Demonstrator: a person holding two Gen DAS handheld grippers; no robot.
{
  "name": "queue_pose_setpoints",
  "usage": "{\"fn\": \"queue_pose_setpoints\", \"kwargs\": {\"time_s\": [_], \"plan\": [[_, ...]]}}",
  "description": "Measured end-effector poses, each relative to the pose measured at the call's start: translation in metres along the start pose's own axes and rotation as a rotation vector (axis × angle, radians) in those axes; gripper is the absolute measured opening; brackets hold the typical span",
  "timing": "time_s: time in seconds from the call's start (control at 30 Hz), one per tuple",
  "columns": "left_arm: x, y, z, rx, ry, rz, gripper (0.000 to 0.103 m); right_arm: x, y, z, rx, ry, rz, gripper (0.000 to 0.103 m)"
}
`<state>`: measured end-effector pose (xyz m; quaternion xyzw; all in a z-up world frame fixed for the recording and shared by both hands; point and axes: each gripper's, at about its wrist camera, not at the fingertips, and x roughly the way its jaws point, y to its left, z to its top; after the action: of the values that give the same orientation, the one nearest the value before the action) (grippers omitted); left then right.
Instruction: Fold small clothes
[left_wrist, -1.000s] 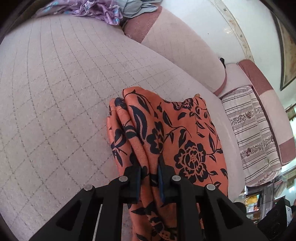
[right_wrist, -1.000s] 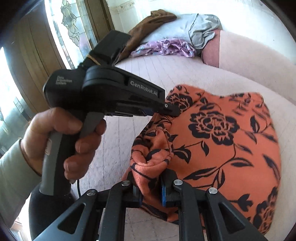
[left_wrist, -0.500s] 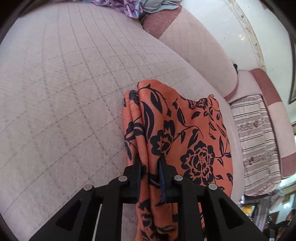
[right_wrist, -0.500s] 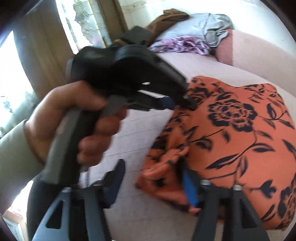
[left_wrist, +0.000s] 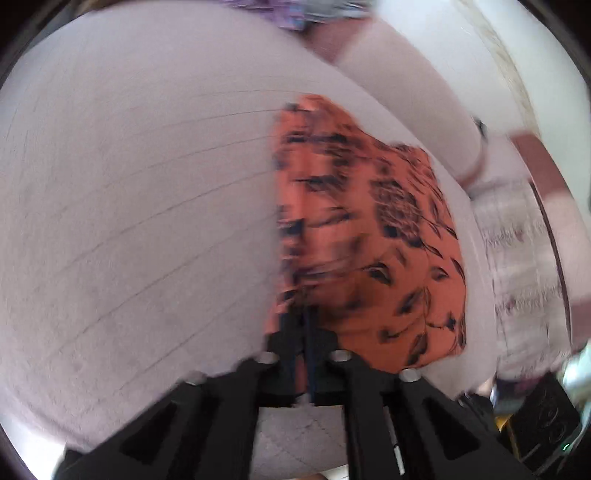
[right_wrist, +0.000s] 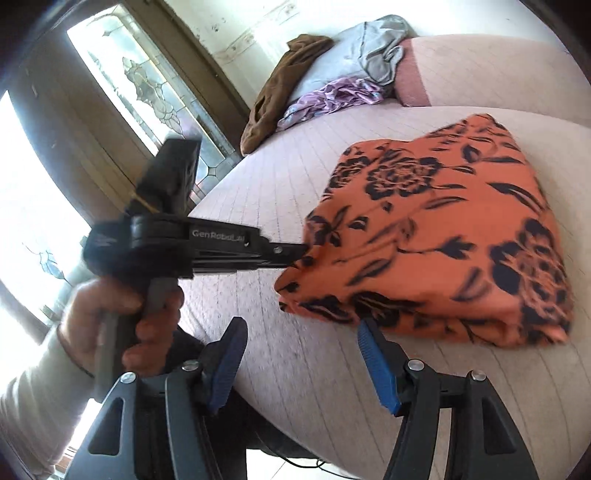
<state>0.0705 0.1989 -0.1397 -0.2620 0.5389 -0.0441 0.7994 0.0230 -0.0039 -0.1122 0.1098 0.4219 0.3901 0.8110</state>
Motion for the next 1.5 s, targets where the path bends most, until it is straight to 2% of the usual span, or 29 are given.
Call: {"fn": "queue_pose_setpoints", "kwargs": {"time_s": [0.07,0.1,0.13,0.2,0.27,0.3,0.33,0.37,0.4,0.47,0.5,0.53,0.57,0.63,0.7,0.77,0.8,0.83,0.9,0.97,1.17,1.23,1.27,1.37,1.5], "plan": [[0.002,0.013,-0.004,-0.029,0.008,0.068,0.001,-0.011,-0.010,-0.004,0.022,-0.011,-0.003,0.066],[-0.002,0.022,-0.005,-0.080,0.009,0.017,0.001,-0.015,-0.017,-0.005,0.042,-0.017,0.000,0.066],[-0.011,0.022,-0.006,-0.090,-0.017,0.003,0.001,-0.018,-0.022,-0.006,0.058,-0.024,0.001,0.066],[-0.038,0.011,-0.006,-0.054,-0.101,-0.033,0.001,-0.028,-0.034,-0.006,0.089,-0.043,0.001,0.066],[-0.052,-0.007,-0.003,-0.014,-0.118,-0.088,0.006,-0.034,-0.040,-0.005,0.111,-0.061,0.004,0.066],[-0.056,-0.020,0.000,0.026,-0.115,-0.097,0.022,-0.037,-0.044,-0.005,0.126,-0.071,0.010,0.067],[-0.055,-0.037,0.004,0.081,-0.116,-0.071,0.035,-0.039,-0.046,-0.005,0.138,-0.075,0.012,0.067],[-0.052,-0.049,0.008,0.116,-0.126,-0.029,0.058,-0.039,-0.048,-0.004,0.144,-0.076,0.012,0.067],[-0.047,-0.058,0.011,0.152,-0.138,0.030,0.062,-0.039,-0.049,-0.004,0.150,-0.075,0.013,0.067],[-0.022,-0.068,0.019,0.173,-0.083,0.109,0.061,-0.038,-0.049,-0.005,0.156,-0.076,0.017,0.067],[-0.016,-0.063,0.019,0.167,-0.059,0.116,0.047,-0.040,-0.049,-0.006,0.156,-0.077,0.022,0.067],[-0.008,-0.060,0.018,0.158,-0.032,0.126,0.030,-0.042,-0.048,-0.006,0.152,-0.081,0.025,0.067],[-0.002,-0.057,0.017,0.143,-0.009,0.149,0.008,-0.044,-0.049,-0.006,0.150,-0.087,0.025,0.067],[-0.005,-0.051,0.011,0.114,-0.034,0.120,0.008,-0.049,-0.052,-0.007,0.161,-0.098,0.023,0.067],[-0.003,-0.020,0.008,0.000,-0.039,0.082,0.008,-0.056,-0.057,-0.007,0.177,-0.115,0.024,0.067],[0.005,0.016,0.005,-0.146,-0.025,-0.022,0.009,-0.059,-0.064,-0.008,0.196,-0.124,0.022,0.067],[0.004,0.025,0.004,-0.179,-0.033,-0.064,0.009,-0.058,-0.069,-0.009,0.217,-0.119,0.023,0.067],[0.002,0.025,0.003,-0.171,-0.036,-0.062,0.009,-0.058,-0.073,-0.009,0.232,-0.114,0.026,0.067],[-0.002,0.011,0.003,-0.082,-0.042,0.009,0.009,-0.062,-0.078,-0.009,0.250,-0.123,0.029,0.067],[-0.002,0.005,0.004,-0.047,-0.040,0.048,0.009,-0.068,-0.083,-0.006,0.263,-0.144,0.035,0.067],[-0.009,0.018,0.001,-0.039,-0.041,0.040,0.010,-0.085,-0.115,0.004,0.380,-0.189,0.083,0.067],[-0.013,0.023,0.001,-0.035,-0.039,0.043,0.010,-0.088,-0.138,0.014,0.452,-0.209,0.098,0.074],[-0.014,0.023,-0.001,-0.033,-0.040,0.044,0.010,-0.087,-0.147,0.017,0.475,-0.206,0.105,0.075],[0.001,0.005,0.004,-0.021,-0.050,0.058,0.010,-0.067,-0.185,0.035,0.578,-0.153,0.129,0.075],[0.006,-0.001,0.004,-0.013,-0.056,0.061,0.010,-0.013,-0.210,0.043,0.713,0.071,0.215,0.073]]}}
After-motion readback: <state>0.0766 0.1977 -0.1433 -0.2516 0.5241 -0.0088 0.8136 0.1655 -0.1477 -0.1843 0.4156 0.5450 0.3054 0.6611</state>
